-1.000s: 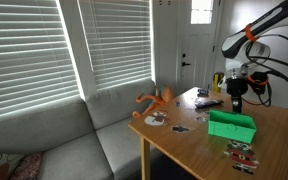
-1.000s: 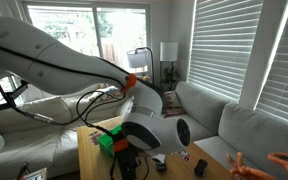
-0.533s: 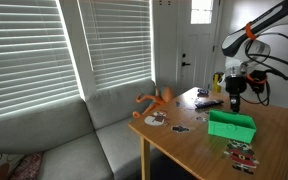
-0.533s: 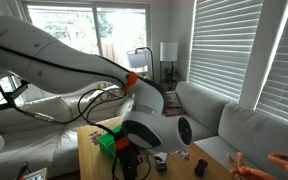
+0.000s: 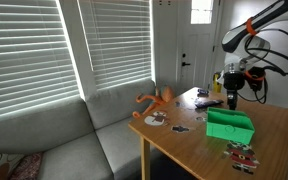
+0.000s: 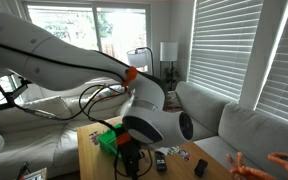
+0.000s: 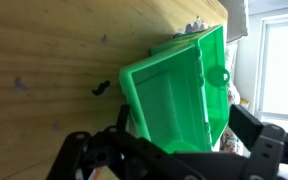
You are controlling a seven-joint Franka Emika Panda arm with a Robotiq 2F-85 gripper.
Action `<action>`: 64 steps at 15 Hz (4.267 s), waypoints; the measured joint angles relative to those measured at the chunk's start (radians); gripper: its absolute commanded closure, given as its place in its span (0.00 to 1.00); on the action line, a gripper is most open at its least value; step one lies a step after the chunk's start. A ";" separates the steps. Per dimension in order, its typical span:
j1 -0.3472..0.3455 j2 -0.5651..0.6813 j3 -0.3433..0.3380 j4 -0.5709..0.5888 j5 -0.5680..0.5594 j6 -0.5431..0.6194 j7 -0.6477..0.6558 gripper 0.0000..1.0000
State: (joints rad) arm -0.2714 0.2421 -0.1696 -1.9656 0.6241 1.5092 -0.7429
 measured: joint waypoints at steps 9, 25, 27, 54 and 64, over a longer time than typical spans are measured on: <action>0.005 -0.036 0.004 0.012 0.015 -0.030 -0.007 0.00; 0.032 -0.080 0.009 0.012 -0.022 -0.031 -0.006 0.00; 0.032 -0.082 0.009 0.012 -0.022 -0.031 -0.006 0.00; 0.077 -0.142 0.016 0.014 -0.106 -0.007 0.003 0.00; 0.104 -0.167 0.033 0.019 -0.151 -0.001 0.012 0.00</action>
State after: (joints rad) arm -0.1671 0.0755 -0.1368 -1.9463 0.4731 1.5086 -0.7313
